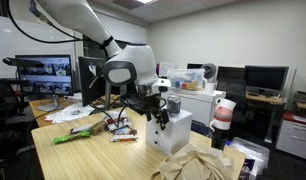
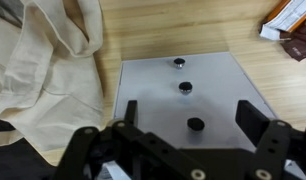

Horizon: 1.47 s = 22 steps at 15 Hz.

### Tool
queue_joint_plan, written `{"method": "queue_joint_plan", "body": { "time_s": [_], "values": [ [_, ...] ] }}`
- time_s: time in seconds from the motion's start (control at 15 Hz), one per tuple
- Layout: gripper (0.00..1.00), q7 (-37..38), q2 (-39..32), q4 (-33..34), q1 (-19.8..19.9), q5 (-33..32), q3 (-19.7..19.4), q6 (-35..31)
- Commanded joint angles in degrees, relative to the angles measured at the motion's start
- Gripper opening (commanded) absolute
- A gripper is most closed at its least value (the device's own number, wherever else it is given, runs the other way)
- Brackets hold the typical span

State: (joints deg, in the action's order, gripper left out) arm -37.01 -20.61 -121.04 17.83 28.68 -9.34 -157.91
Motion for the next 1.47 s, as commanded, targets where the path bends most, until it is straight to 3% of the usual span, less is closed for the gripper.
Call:
{"method": "queue_joint_plan", "body": {
  "time_s": [0.0,0.2,0.27,0.73,1.4],
  "values": [
    [1.00,-3.2,-1.0,2.0,1.3,0.7,1.1,1.4],
    [1.00,-3.9,-1.3,2.6,1.2,0.7,1.4,1.8],
    [1.00,-2.1,-1.0,2.5,4.0,-1.7,4.4,1.5],
    [1.00,-2.2,-0.9,2.2,7.2,-2.1,8.1,2.9],
    [1.00,-0.6,-0.9,2.0,6.6,-5.3,6.5,2.9]
  ]
}}
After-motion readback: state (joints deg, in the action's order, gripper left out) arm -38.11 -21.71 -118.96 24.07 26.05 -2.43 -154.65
